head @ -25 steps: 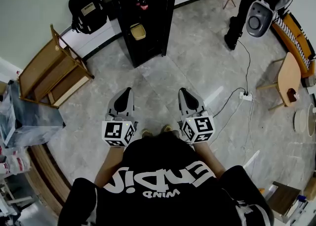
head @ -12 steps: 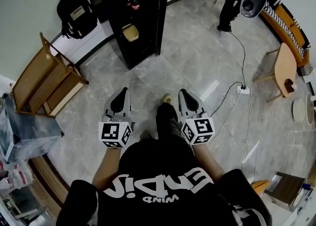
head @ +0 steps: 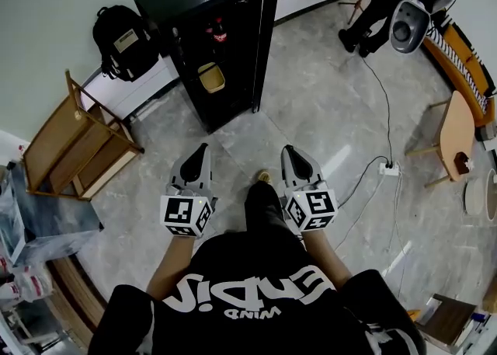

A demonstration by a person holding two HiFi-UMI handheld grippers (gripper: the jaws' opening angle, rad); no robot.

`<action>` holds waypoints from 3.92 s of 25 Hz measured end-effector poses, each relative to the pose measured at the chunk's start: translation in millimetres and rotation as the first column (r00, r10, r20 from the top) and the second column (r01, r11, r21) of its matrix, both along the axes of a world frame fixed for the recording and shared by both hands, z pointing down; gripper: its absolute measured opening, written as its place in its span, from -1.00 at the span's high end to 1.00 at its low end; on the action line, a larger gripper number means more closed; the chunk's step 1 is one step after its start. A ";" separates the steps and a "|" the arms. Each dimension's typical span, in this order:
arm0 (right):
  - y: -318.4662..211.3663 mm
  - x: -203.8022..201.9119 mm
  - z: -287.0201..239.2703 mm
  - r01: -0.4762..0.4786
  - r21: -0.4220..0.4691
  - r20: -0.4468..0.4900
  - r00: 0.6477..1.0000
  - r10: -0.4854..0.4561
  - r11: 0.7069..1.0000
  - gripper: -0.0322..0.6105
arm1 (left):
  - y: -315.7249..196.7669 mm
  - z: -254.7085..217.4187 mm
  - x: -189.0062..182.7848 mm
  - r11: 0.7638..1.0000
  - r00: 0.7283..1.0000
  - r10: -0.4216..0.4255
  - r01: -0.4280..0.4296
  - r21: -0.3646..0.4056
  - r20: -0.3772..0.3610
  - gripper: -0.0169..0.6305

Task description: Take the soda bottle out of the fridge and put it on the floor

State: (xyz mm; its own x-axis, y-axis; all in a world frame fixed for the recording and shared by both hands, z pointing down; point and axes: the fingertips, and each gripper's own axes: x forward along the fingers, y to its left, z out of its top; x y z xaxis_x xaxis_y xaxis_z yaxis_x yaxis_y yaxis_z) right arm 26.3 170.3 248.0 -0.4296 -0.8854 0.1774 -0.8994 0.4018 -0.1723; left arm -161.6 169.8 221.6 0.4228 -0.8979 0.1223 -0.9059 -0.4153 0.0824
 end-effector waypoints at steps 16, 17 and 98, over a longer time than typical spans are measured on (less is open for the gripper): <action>-201.5 29.1 -21.3 0.158 -0.008 -0.019 0.987 -0.158 0.987 0.82 | -187.9 -20.3 40.1 0.994 0.994 -0.112 0.112 0.005 -0.014 0.93; -209.6 29.7 -20.5 0.167 -0.010 -0.019 0.986 -0.167 0.986 0.82 | -194.6 -20.7 41.0 0.993 0.993 -0.121 0.121 0.008 -0.013 0.93; -325.5 11.2 148.5 0.138 -0.034 -0.003 0.990 -0.138 0.990 0.82 | -490.4 219.5 -1.4 0.983 0.983 -0.180 0.181 -0.017 0.039 -0.49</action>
State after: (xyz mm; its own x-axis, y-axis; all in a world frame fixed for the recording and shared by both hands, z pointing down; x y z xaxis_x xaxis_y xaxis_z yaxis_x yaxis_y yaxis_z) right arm 37.5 -155.1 396.5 -0.5464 -0.8111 0.2086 -0.8365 0.5163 -0.1833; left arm -163.0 -320.6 441.1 0.2488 -0.9562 0.1540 -0.9684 -0.2433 0.0538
